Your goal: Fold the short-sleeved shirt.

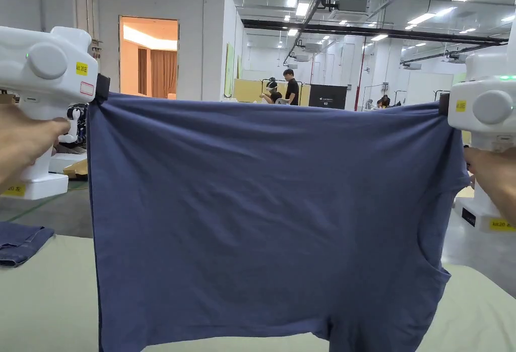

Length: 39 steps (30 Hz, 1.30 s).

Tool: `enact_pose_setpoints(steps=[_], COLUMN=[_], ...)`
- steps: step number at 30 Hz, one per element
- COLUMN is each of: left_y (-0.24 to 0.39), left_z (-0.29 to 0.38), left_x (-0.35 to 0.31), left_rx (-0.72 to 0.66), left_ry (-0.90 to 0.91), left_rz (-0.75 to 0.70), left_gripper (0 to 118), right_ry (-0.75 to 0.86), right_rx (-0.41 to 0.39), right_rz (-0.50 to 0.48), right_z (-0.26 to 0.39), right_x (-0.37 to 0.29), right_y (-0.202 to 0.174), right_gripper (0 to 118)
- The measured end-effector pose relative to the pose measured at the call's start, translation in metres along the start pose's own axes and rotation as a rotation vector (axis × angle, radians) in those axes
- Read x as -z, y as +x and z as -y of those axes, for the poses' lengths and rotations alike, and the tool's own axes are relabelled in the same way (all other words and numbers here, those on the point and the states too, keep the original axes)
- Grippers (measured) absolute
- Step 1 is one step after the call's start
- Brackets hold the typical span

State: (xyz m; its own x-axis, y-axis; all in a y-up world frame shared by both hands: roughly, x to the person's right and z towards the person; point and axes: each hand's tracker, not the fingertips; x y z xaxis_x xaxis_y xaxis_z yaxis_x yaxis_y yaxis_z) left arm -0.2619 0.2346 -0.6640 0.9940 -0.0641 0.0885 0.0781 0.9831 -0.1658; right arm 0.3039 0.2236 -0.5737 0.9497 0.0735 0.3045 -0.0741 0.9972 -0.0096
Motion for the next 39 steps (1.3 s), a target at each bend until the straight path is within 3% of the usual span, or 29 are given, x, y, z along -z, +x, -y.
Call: enact_pose_setpoints(steps=[6, 13, 20, 39], left_y=[0.001, -0.001, -0.010, -0.026], left_z=[0.040, 0.130, 0.213, 0.354], left_x=[0.002, -0.023, -0.077, -0.236], left_rx=[-0.005, -0.025, -0.043, -0.137], left_ry=[-0.056, -0.140, -0.217, -0.363], left_rz=[0.011, 0.059, 0.087, 0.131], left_gripper=[0, 0, 0, 0], right_ry=[-0.039, -0.129, -0.200, -0.324], right_rx=[-0.037, -0.064, -0.081, -0.153], right_rz=[-0.010, -0.009, -0.023, -0.089], right_z=[0.040, 0.110, 0.168, 0.275], right_x=[-0.004, -0.048, -0.119, -0.285], right_y=[-0.002, 0.002, 0.012, 0.029], right_gripper=[0, 0, 0, 0])
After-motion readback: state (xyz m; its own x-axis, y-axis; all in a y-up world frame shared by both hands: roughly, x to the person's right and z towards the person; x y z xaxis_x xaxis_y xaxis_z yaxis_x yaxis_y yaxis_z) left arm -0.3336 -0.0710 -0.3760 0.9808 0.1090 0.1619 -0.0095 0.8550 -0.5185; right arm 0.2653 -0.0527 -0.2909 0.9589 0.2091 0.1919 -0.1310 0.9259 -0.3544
